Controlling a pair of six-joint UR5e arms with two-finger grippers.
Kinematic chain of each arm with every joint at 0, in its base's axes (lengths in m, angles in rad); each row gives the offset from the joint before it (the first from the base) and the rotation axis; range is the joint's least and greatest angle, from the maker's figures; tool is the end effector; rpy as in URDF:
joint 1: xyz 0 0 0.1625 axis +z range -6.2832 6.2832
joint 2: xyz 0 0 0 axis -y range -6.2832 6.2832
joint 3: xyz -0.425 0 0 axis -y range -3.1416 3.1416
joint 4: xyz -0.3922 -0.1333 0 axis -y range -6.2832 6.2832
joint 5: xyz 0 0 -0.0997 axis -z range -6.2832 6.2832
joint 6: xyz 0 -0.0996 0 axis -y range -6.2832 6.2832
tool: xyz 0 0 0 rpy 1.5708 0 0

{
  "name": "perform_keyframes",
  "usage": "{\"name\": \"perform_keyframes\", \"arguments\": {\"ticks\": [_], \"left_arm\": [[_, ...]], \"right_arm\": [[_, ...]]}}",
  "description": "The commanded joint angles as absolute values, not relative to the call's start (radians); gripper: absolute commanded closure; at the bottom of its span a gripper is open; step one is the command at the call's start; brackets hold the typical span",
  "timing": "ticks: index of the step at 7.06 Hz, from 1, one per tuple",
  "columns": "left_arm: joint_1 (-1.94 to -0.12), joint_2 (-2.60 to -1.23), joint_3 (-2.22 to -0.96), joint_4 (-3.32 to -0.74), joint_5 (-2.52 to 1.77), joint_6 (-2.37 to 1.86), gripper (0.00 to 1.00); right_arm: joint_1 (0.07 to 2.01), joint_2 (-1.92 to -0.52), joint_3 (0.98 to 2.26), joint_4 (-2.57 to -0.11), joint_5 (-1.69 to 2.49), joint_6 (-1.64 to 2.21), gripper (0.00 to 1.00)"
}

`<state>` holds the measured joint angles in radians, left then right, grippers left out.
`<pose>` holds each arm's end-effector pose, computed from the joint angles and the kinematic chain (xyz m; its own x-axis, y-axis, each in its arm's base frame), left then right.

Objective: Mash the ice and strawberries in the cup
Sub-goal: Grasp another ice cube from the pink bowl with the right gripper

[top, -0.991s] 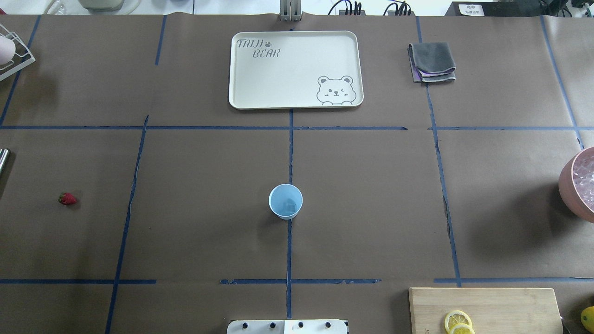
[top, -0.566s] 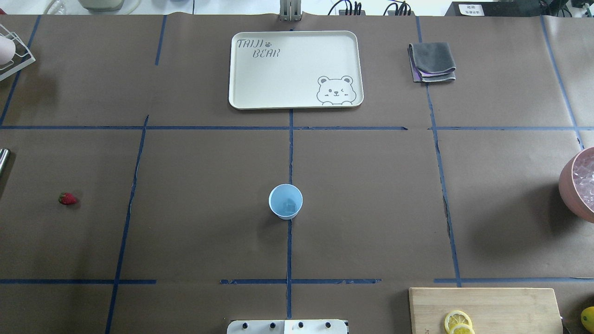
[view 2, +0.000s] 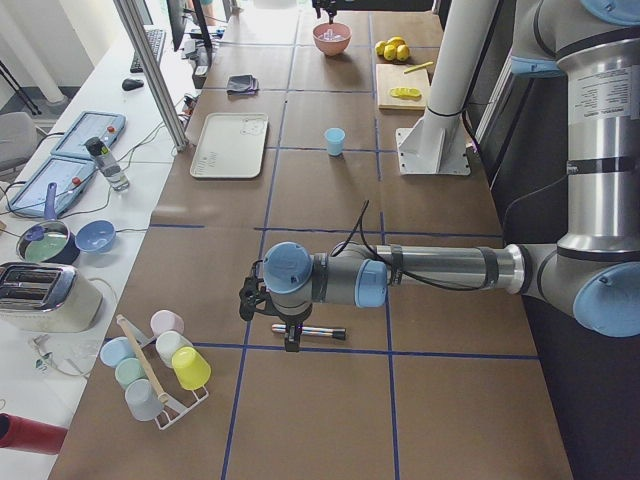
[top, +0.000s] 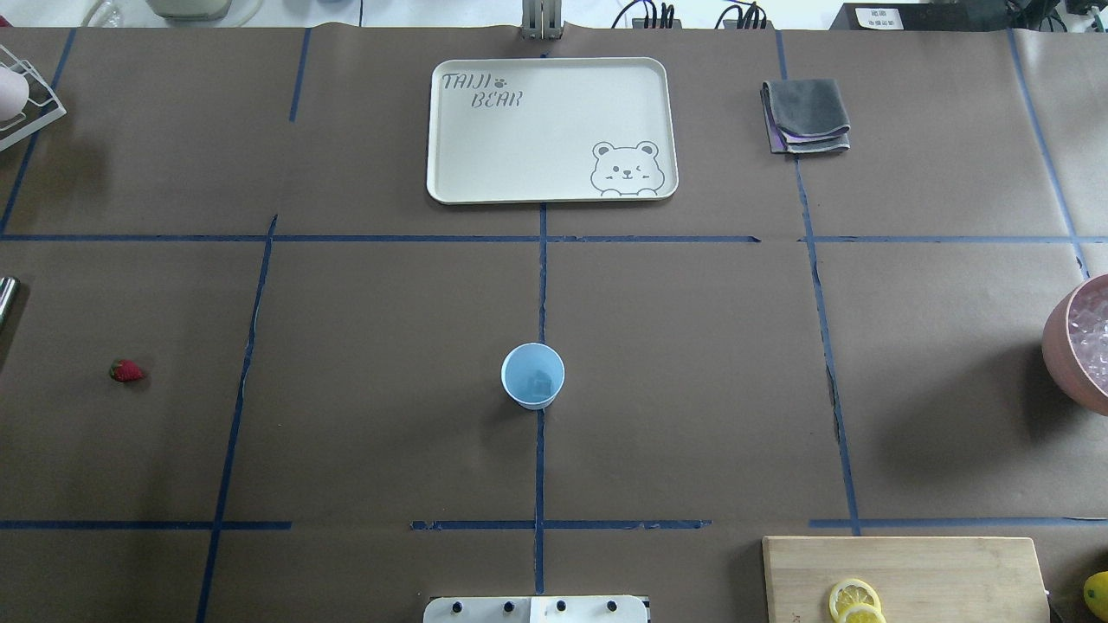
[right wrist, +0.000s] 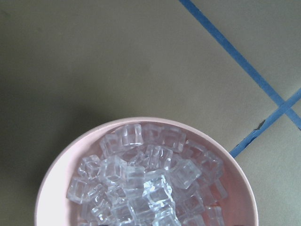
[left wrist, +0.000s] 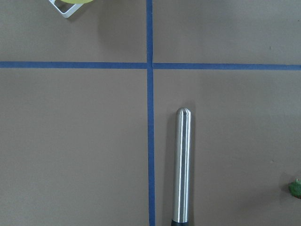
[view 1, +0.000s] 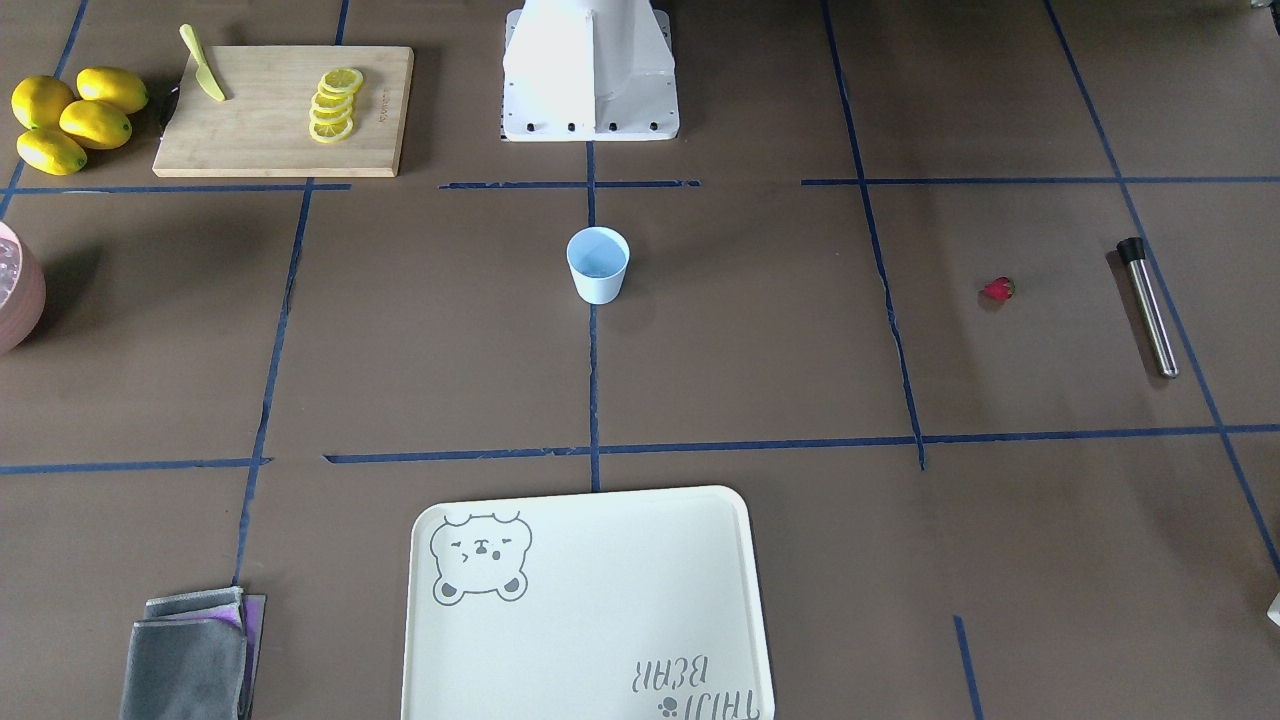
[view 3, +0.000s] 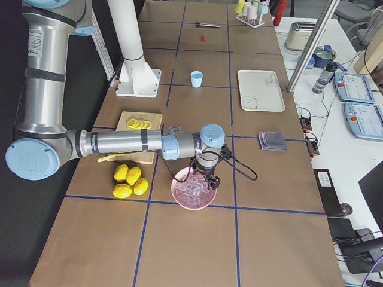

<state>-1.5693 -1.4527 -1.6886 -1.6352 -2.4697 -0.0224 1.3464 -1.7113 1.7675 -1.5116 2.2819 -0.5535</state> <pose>-0.0547 -0.4457 0.6401 0.6223 0.0287 -0.7823 0.0125 0.9988 0.0466 -0.0313 -0.4440 0.6248 0.4979 -0.7148 0.4910 0.5675 0.6967 0.4388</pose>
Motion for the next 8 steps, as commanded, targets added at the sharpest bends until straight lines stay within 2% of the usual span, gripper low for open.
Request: {"name": "perform_keyframes", "arguments": {"ticks": [1,3,6,8], "left_arm": [[-1.569,-1.453,-1.687,-1.638,-2.470,-0.023,0.00],[-1.569,-1.453,-1.686,-1.638,-2.470,-0.023,0.00],[-1.569,-1.453,-1.687,-1.638,-2.470,-0.023,0.00],[-1.569,-1.453,-1.692,-1.641,-2.470,-0.023,0.00]], "right_arm": [[1.318,-1.713,1.752,-1.514,2.246,-0.581,0.16],[1.315,-1.712,1.709,-1.511,2.246,-0.595,0.18],[1.295,-1.707,1.683,-1.509,2.246,-0.594,0.30],[1.273,-1.707,1.677,-1.508,2.241,-0.594,0.32]]}}
